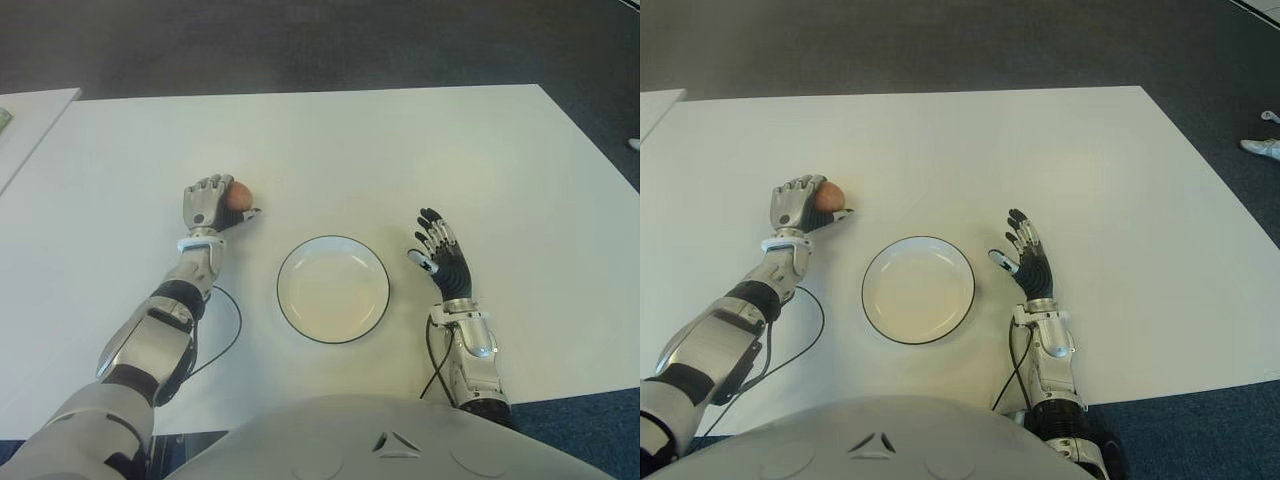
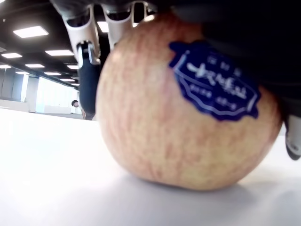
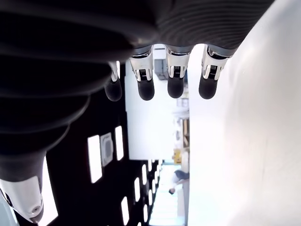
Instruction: Put the apples into the plate.
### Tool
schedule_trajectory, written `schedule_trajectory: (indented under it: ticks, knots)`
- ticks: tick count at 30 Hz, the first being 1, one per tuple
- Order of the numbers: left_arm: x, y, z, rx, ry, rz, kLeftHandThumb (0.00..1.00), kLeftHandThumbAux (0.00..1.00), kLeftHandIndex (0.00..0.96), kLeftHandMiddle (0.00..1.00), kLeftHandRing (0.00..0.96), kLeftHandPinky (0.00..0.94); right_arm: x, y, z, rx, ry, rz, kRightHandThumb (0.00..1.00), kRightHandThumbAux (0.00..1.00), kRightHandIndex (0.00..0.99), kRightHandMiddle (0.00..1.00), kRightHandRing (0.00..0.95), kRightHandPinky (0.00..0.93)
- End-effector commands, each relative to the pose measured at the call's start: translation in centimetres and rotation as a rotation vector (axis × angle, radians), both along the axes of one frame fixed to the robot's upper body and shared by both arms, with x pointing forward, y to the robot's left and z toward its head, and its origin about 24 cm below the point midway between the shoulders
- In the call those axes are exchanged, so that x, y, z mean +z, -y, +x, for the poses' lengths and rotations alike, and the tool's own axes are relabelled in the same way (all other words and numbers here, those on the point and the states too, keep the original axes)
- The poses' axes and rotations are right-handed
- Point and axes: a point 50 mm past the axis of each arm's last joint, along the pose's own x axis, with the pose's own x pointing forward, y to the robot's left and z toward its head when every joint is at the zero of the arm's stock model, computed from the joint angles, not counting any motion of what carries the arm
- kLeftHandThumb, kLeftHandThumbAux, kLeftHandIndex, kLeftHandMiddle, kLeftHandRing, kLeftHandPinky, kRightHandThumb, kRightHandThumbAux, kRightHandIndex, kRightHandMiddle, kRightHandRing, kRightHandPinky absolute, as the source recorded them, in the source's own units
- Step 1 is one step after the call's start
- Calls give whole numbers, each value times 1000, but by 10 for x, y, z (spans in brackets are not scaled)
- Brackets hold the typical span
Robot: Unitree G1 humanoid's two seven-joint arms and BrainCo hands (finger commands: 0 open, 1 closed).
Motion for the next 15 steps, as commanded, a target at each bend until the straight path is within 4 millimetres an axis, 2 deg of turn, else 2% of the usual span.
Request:
schedule_trajectory:
  ticks: [1,8,10,13,15]
  knots:
    - [-28,-2,-25,8,-135,-21,850,666,408,510,732,714,-20,2,-16,-22,-121,41,86,634,0,0,0,0]
    - [-28,-1,-24,16,-145,-119,853,668,399,524,787,737,-17,3,-17,-34,-106,56,94,644,3,0,0,5]
    - [-28,-1,-24,17,-151,-133,853,668,399,525,791,685,-17,3,-17,-38,-99,62,96,646,5,0,0,5]
    - [-28,-1,-24,14,-159,-145,855,667,401,527,781,452,-16,2,-17,-41,-91,68,101,647,10,0,0,9]
    - [-28,0,-24,10,-164,-157,855,667,402,527,773,358,-15,2,-17,-42,-85,70,104,645,12,0,0,11]
